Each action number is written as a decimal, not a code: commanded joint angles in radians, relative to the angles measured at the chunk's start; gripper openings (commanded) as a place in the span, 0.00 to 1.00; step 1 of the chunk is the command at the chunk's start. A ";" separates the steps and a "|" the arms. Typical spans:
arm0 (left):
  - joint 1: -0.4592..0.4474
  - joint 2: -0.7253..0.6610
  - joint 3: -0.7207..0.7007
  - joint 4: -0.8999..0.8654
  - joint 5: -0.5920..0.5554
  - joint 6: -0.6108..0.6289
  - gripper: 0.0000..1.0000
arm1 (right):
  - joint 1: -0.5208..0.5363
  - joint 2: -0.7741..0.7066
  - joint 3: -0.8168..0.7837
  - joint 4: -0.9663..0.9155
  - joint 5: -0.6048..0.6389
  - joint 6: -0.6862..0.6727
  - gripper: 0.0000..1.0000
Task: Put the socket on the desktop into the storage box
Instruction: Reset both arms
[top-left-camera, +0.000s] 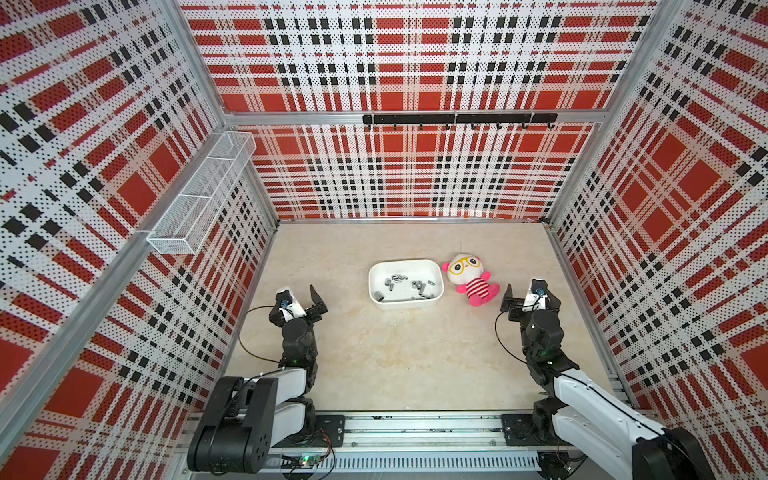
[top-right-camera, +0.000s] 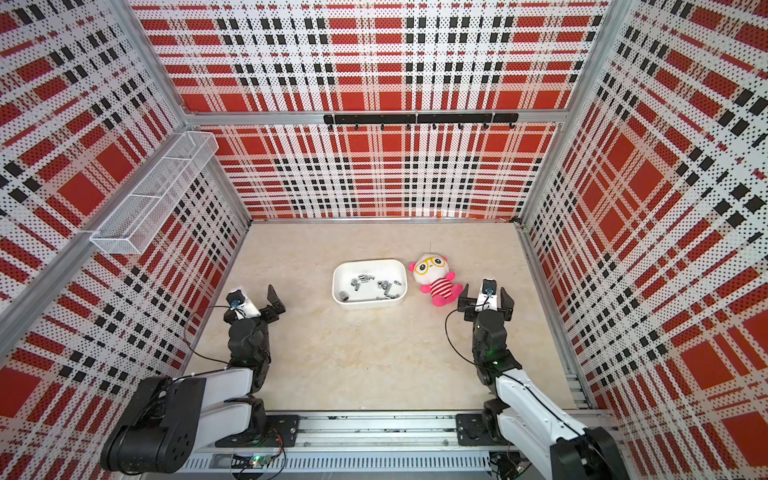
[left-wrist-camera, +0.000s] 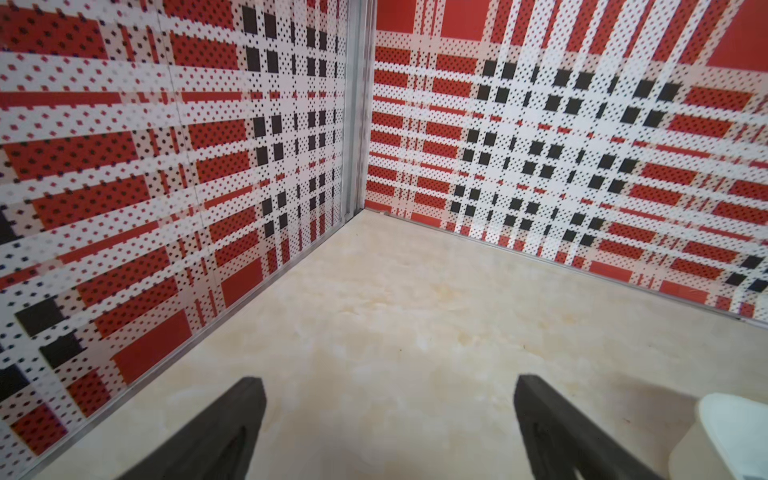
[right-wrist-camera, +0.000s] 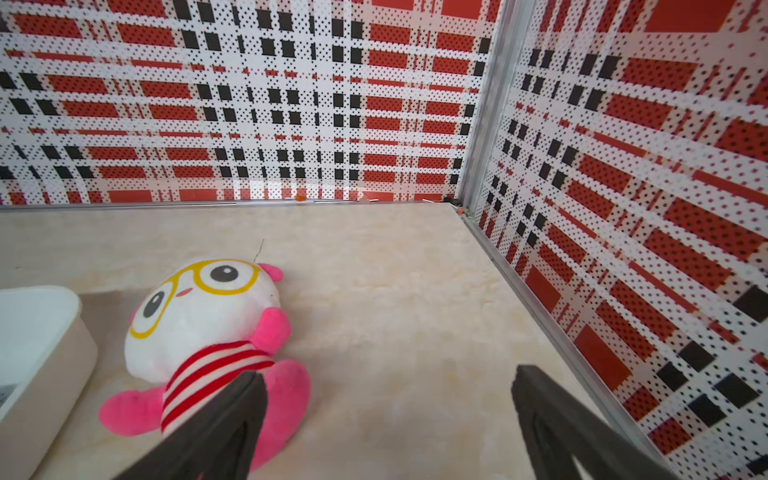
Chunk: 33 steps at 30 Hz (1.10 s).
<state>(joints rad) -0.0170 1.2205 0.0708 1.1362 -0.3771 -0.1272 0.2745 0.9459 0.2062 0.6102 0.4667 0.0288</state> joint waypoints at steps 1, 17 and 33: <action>0.021 0.019 0.011 0.090 0.049 -0.011 0.99 | -0.020 0.127 -0.009 0.189 -0.060 -0.062 1.00; 0.072 0.353 0.015 0.484 0.207 0.007 0.99 | -0.235 0.571 0.129 0.383 -0.436 -0.009 1.00; -0.017 0.348 0.119 0.287 0.197 0.125 0.99 | -0.257 0.591 0.123 0.410 -0.442 0.017 1.00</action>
<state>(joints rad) -0.0315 1.5681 0.1768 1.4578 -0.1715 -0.0326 0.0227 1.5280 0.3309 0.9943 0.0353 0.0319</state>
